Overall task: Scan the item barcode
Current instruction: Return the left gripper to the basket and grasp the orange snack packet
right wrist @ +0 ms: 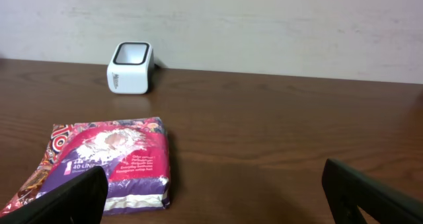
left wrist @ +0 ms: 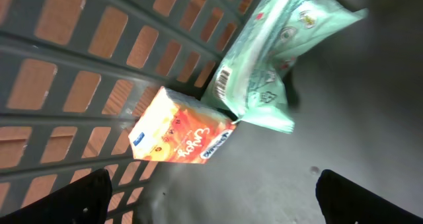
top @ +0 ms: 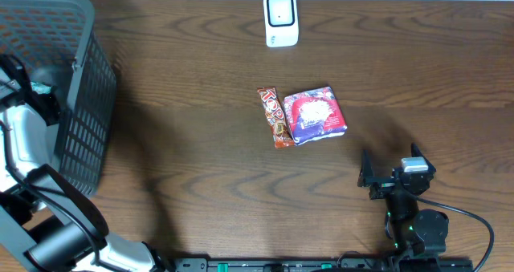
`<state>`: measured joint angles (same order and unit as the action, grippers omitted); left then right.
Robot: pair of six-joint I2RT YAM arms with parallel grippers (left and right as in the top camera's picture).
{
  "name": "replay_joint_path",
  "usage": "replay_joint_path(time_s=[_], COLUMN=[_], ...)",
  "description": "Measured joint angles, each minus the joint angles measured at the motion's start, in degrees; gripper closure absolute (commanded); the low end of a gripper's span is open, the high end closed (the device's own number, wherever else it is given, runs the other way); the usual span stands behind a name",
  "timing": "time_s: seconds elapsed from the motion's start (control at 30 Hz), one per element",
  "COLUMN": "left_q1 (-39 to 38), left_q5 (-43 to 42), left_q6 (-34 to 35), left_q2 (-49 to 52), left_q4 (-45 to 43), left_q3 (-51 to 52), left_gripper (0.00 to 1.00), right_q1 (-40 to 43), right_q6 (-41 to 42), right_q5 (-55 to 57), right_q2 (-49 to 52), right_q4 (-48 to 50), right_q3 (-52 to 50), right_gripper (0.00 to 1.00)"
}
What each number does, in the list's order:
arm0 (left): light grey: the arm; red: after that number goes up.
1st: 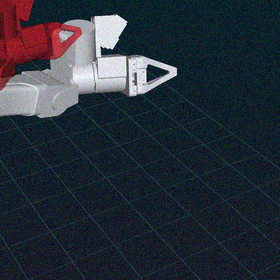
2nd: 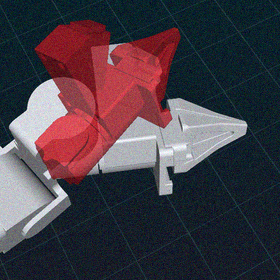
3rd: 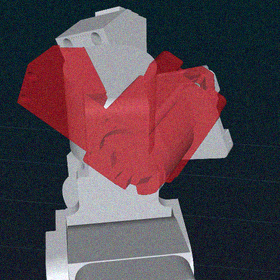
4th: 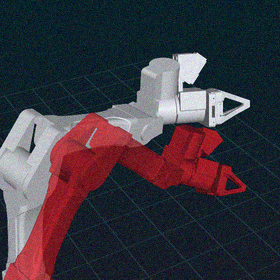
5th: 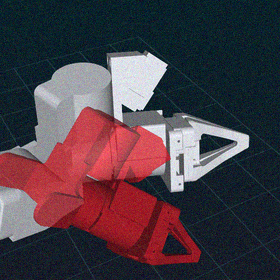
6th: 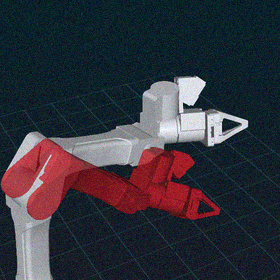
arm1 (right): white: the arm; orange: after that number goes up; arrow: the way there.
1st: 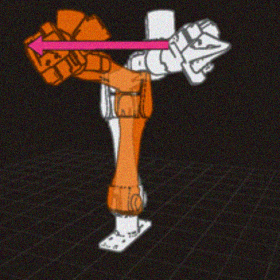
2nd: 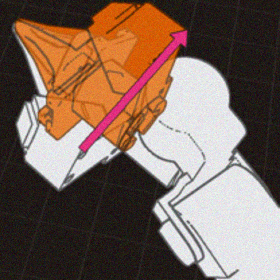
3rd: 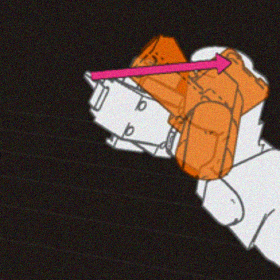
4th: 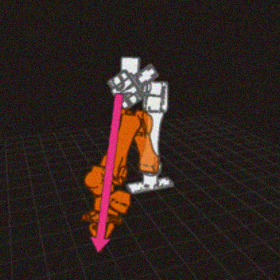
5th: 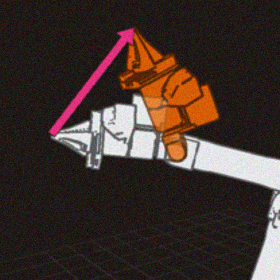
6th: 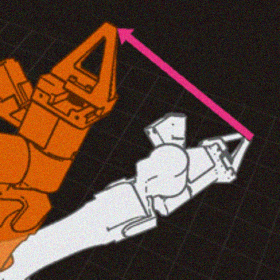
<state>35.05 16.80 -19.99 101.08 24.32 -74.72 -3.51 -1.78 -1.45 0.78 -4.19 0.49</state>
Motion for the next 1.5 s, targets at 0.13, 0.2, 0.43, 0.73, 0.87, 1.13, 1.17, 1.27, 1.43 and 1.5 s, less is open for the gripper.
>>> replay_joint_path(time_s=[0.13, 0.2, 0.43, 0.73, 0.87, 1.13, 1.17, 1.27, 1.43, 1.5], left_q1=[1.66, 2.49, 4.02, 4.46, 5.55, 7.69, 7.72, 7.69, 7.69, 7.69], left_q5=[0.0, -0.07, -4.33, -6.43, -6.62, -6.64, -6.64, -7.48, -10.1, -11.15], left_q6=[-0.2, -0.46, -5.09, -8.04, -8.92, -9.92, -9.9, -9.81, -9.79, -9.94], left_q2=[1.31, 1.66, 2.27, 4.37, 5.31, 7.48, 7.5, 7.5, 7.5, 7.5], left_q4=[-1.44, -2.36, -3.39, -7.65, -7.89, -7.85, -7.85, -7.78, -6.84, -6.32], left_q3=[0.0, 0.0, 0.0, 0.0, 0.0, 0.0, 0.0, 0.0, 0.0, 0.0], left_gripper=[0.08, 0.08, 0.08, 0.08, 0.19, 0.27, 0.27, 0.37, 0.65, 0.7], right_q1=[0.0, 0.0, 0.0, 0.0, 0.0, 0.0, 0.0, 0.0, 0.0, 0.0], right_q6=[0.0, 0.0, 0.0, 0.0, 0.0, 0.0, 0.0, 0.0, 0.0, 0.0], right_q5=[0.0, 0.0, 0.0, 0.0, 0.0, 0.0, 0.0, 0.0, 0.0, 0.0], right_q2=[0.0, 0.0, 0.0, 0.0, 0.0, 0.0, 0.0, 0.0, 0.0, 0.0], right_q4=[0.02, 0.0, 0.0, 0.0, 0.02, 0.02, 0.02, 0.0, 0.0, 0.0], right_q3=[0.0, 0.0, 0.0, 0.0, 0.0, 0.0, 0.0, 0.0, 0.0, 0.0], right_gripper=[0.01, 0.01, 0.01, 0.01, 0.01, 0.01, 0.01, 0.01, 0.01, 0.01])
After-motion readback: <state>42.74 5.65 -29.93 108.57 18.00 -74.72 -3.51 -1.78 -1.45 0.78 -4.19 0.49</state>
